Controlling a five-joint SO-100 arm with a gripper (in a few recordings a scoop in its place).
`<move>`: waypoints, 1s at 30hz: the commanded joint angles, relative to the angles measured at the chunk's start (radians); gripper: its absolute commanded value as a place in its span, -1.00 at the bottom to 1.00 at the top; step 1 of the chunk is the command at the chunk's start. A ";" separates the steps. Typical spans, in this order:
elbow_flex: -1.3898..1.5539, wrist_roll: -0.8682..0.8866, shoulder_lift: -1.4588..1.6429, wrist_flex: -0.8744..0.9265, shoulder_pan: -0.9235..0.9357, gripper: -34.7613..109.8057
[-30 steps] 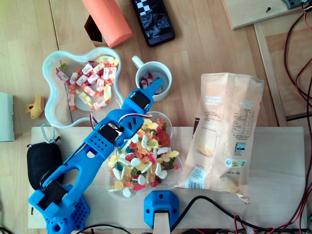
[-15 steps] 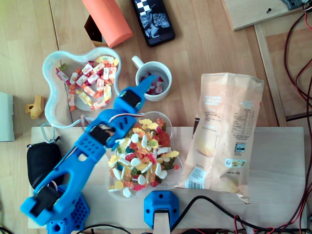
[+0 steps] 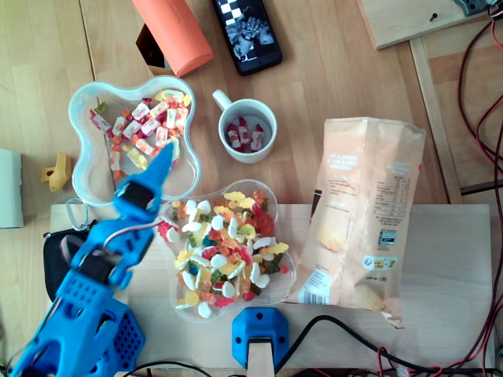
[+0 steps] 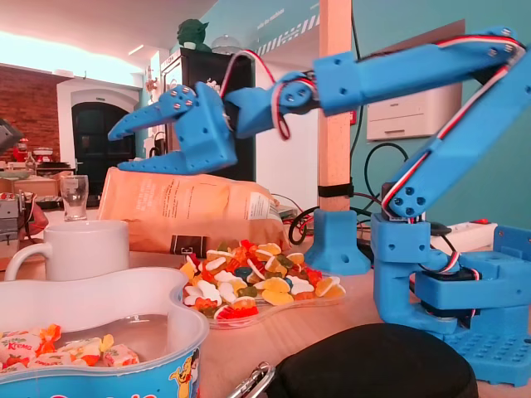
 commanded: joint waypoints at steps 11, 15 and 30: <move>0.367 -0.003 0.508 -0.012 -0.299 -0.30; 0.468 -0.005 0.640 -0.049 -0.336 -0.30; 0.644 -0.003 0.805 -0.190 -0.345 -0.31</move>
